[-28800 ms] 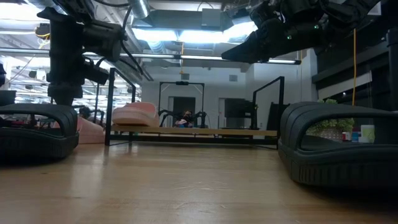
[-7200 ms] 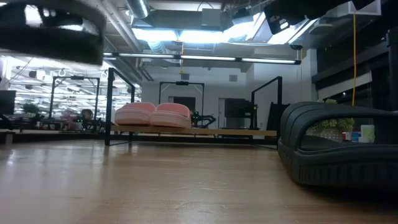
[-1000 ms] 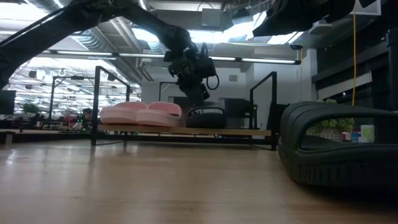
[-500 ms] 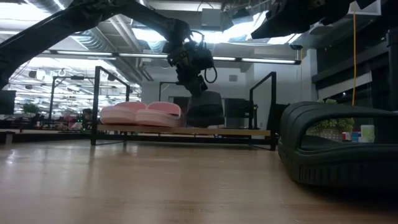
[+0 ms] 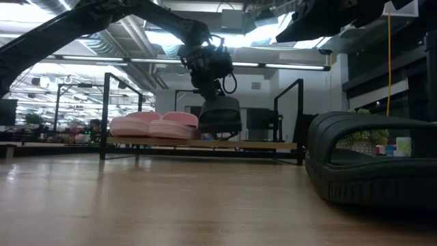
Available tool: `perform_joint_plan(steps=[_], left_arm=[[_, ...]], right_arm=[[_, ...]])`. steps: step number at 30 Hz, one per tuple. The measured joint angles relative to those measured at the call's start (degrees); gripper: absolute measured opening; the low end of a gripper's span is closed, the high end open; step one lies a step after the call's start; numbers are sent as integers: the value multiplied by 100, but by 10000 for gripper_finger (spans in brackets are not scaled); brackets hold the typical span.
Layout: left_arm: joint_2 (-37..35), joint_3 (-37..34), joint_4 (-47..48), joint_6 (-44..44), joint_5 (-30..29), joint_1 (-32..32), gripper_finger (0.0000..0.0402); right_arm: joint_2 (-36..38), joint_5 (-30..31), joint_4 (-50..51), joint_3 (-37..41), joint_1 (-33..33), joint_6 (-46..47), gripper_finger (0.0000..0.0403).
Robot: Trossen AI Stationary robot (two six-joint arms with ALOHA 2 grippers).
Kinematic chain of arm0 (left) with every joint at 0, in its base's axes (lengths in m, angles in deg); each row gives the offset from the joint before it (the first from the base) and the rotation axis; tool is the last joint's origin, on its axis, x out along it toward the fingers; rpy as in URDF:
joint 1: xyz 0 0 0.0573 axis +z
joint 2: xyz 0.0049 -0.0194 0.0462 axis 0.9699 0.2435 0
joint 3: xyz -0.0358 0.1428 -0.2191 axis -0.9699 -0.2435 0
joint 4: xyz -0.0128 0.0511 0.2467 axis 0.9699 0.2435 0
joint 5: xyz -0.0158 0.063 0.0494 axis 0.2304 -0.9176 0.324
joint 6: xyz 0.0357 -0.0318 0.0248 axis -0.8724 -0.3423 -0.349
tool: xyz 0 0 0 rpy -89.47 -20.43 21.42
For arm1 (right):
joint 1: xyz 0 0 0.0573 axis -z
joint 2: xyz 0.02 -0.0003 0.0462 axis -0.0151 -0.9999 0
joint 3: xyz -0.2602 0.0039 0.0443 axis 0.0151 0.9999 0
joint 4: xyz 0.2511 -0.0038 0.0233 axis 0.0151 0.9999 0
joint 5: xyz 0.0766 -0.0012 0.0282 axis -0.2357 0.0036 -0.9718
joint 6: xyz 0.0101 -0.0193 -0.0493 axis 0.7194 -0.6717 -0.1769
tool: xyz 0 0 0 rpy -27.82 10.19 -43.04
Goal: Pick and place slides into the shelf
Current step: Put the left black slide on the shelf
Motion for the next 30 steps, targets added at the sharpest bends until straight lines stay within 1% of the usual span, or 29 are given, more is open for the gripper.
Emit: perform_joint_plan(steps=[4,16,23,28,30], left_arm=[[0,0,0,-130,13,-29,0],[-5,-39,-12,-145,13,-151,0],[-11,-286,-14,-140,-181,-177,0],[-11,-304,-188,-140,-245,-173,0],[-11,-304,-252,-142,-386,-175,0]], right_arm=[[0,0,1,0,0,0,7],[0,0,1,0,0,2,7],[0,0,36,0,0,15,7],[0,0,38,0,0,22,7],[0,0,38,0,0,23,7]])
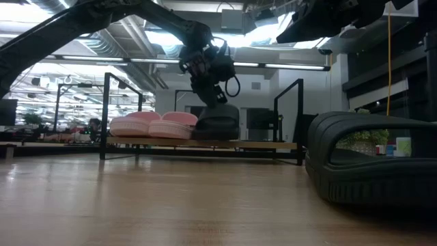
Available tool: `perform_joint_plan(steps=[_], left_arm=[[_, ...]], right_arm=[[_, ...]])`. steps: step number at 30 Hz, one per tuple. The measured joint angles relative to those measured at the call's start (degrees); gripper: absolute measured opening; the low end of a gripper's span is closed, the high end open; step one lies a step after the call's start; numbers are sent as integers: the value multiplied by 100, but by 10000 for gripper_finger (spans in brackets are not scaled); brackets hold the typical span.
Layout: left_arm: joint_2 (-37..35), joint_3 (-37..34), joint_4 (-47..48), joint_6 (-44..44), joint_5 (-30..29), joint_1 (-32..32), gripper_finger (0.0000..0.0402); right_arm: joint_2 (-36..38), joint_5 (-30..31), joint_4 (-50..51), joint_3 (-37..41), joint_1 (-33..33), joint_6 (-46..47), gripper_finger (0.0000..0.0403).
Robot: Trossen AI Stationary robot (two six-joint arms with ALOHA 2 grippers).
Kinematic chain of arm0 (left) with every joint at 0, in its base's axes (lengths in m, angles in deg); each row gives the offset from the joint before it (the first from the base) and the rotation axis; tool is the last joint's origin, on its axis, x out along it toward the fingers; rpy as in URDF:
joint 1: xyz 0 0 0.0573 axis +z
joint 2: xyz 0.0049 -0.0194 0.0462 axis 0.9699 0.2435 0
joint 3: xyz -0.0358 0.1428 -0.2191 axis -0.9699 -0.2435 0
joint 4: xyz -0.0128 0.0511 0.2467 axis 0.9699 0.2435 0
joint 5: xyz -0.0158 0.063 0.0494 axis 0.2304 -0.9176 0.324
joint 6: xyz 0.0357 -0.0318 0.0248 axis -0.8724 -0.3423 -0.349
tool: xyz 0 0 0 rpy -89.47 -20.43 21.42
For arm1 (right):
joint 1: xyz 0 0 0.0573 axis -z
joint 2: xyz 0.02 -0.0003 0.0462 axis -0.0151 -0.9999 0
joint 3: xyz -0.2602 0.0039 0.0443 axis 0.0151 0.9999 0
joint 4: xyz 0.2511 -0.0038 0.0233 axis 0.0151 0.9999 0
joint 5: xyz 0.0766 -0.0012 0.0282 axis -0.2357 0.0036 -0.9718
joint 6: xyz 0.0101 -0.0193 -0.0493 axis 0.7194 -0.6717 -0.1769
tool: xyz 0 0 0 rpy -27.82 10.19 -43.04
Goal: Pick and place slides into the shelf
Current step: Put the left black slide on the shelf
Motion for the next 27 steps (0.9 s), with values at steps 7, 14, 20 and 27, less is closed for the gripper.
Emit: perform_joint_plan(steps=[7,14,20,27], left_arm=[[0,0,-112,0,-225,7,0],[0,0,-143,18,-391,39,0],[0,0,-394,213,-819,40,6],[0,0,-631,357,-1129,42,32]], right_arm=[[0,0,0,0,0,1,7],[0,0,0,0,0,4,7],[0,-2,19,0,0,119,7],[0,-1,63,0,-2,121,7]])
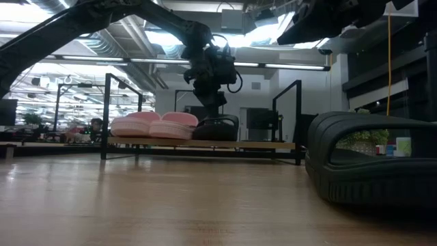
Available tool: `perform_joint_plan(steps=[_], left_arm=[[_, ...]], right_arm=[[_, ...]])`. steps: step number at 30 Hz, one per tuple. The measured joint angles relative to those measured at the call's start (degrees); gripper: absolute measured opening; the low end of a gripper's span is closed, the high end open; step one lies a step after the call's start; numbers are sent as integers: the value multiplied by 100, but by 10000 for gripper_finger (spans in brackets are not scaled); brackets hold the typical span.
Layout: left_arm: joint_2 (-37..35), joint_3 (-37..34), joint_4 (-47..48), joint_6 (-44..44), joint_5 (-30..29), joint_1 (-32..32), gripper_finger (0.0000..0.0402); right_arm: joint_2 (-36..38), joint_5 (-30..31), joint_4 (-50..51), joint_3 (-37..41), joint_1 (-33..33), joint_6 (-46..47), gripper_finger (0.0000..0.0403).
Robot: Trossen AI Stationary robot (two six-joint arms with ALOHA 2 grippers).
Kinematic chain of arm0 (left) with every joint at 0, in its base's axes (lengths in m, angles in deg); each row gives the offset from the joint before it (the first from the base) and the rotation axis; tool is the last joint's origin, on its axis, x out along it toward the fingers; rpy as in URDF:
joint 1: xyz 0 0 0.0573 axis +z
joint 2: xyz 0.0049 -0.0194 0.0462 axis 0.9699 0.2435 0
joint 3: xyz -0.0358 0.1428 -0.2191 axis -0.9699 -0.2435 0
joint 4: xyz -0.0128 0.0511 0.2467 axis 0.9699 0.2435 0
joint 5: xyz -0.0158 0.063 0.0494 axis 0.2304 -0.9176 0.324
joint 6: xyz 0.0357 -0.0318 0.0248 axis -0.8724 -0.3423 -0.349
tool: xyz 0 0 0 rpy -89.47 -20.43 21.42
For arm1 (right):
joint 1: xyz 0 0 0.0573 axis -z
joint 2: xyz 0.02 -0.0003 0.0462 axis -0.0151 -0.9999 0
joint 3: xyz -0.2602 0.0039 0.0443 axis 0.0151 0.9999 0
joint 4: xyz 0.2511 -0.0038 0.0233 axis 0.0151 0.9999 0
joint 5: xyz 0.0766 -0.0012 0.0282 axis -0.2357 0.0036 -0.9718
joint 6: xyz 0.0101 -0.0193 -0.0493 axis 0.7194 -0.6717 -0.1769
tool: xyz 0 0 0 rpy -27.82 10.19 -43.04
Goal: Pick and place slides into the shelf
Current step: Put the left black slide on the shelf
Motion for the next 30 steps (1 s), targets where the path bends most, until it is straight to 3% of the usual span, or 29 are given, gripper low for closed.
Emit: perform_joint_plan(steps=[10,24,30], left_arm=[[0,0,9,578,-29,2,41],[0,2,92,744,-133,2,16],[0,2,23,945,-160,-2,30]], right_arm=[[0,0,1,0,1,-3,7],[0,-1,0,0,1,-7,7],[0,1,0,0,2,-7,7]])
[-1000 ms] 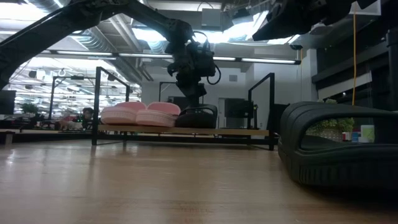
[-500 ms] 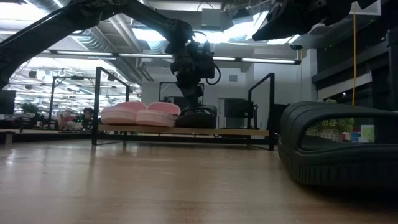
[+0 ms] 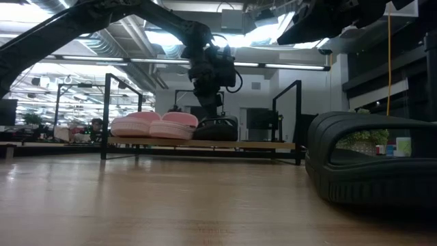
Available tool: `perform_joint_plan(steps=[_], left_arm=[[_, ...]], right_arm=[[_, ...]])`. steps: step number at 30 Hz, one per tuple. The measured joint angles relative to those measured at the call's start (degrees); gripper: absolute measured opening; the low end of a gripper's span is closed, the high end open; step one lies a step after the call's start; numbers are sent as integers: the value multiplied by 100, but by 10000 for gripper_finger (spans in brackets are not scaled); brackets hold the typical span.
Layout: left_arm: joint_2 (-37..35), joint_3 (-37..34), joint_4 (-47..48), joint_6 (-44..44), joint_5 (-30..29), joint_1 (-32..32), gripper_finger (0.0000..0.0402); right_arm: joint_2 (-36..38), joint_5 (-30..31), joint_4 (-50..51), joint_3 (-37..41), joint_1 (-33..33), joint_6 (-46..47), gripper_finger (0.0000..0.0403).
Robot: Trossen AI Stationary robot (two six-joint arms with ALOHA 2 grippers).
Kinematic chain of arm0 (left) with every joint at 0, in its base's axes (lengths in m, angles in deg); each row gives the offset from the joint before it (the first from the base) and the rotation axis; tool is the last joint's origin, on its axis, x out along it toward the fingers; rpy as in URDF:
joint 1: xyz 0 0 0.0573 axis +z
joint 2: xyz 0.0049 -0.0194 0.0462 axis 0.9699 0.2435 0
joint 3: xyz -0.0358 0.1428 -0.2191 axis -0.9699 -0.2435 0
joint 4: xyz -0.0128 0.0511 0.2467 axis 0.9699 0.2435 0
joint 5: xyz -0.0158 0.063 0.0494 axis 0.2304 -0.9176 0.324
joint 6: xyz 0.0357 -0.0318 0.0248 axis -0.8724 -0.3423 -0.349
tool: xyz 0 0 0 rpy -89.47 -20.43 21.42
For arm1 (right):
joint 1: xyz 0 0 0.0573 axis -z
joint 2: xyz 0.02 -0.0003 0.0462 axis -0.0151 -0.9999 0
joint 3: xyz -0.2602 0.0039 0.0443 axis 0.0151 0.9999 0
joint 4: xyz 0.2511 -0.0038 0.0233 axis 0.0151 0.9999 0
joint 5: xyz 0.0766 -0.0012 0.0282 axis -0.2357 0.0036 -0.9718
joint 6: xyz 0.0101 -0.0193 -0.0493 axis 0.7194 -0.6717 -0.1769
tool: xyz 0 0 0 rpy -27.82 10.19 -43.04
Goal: Pick and place slides into the shelf
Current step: Put the left black slide on the shelf, then put the black slide on the shelf
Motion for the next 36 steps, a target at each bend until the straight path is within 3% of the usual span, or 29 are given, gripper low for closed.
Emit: perform_joint_plan(steps=[15,22,32,36], left_arm=[[0,0,-97,82,-588,-13,116],[0,49,32,94,-641,-15,120],[11,1478,1095,100,-674,-17,121],[-303,1397,944,39,-618,-49,121]], right_arm=[[0,-2,4,0,-2,17,7],[0,-2,9,0,-2,17,7],[0,-2,13,0,-2,17,7],[0,-2,18,0,-2,25,7]])
